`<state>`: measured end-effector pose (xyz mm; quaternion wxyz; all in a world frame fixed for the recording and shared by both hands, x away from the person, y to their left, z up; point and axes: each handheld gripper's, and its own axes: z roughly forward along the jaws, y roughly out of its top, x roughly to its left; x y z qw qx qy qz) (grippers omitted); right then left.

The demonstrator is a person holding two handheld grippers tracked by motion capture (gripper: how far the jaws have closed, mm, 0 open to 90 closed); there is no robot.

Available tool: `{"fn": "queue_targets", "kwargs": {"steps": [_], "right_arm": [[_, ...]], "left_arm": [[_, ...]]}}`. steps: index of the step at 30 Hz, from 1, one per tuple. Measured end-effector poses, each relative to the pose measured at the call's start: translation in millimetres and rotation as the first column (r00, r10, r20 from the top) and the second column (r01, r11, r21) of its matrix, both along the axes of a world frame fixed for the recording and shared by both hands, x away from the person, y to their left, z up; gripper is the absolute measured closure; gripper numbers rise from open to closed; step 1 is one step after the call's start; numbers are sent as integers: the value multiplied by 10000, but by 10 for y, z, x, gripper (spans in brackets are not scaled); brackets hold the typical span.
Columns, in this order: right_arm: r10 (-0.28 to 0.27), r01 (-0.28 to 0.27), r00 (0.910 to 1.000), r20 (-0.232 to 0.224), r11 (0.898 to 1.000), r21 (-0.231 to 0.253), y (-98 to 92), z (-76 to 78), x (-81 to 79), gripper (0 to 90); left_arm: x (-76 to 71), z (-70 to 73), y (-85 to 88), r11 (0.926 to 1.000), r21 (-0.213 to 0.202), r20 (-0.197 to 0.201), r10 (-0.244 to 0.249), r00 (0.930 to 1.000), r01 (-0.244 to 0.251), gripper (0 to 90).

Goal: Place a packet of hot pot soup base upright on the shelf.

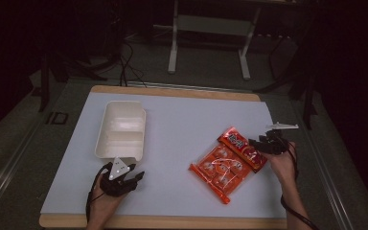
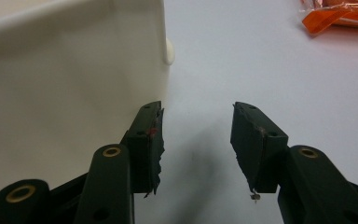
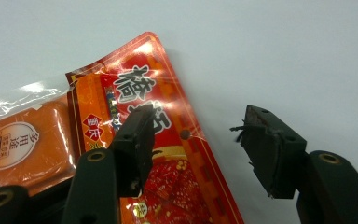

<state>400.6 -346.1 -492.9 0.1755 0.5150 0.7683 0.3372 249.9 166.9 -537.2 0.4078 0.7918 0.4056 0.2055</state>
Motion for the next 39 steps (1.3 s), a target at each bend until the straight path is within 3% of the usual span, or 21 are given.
{"fn": "queue_targets", "kwargs": {"steps": [7,8,14,17,21,27,34,39], "right_arm": [[-90,129,9980,-620,9978,643,-10,-124,119,376],[-99,147,9975,-703,9977,668,-9,-141,131,376],[-45,120,9943,-1062,9974,710,6,-205,178,371],[9,75,9923,-1240,9977,676,14,-241,197,390],[222,-75,9883,-1510,9952,976,3,-290,217,430],[477,-322,9892,-1387,9932,1121,12,-278,189,461],[986,-857,9930,-657,9806,1763,-28,-82,76,509],[2193,-2122,9750,-367,9670,1413,53,50,-17,514]], "left_arm": [[1,-26,-39,9999,130,-46,-107,9999,108,529],[2,-32,-57,9994,305,-74,-153,9999,156,529],[1,-35,-60,9994,322,-72,-113,9999,115,529],[-5,-41,-85,9985,524,-22,-126,9999,127,529],[-8,-44,-98,9977,656,-1,-154,9999,154,526],[-12,-45,-108,9973,712,24,-167,9999,165,523],[-12,-46,-113,9970,756,20,-164,9999,162,519],[-18,-46,-123,9964,839,40,-160,9999,156,517]]}}
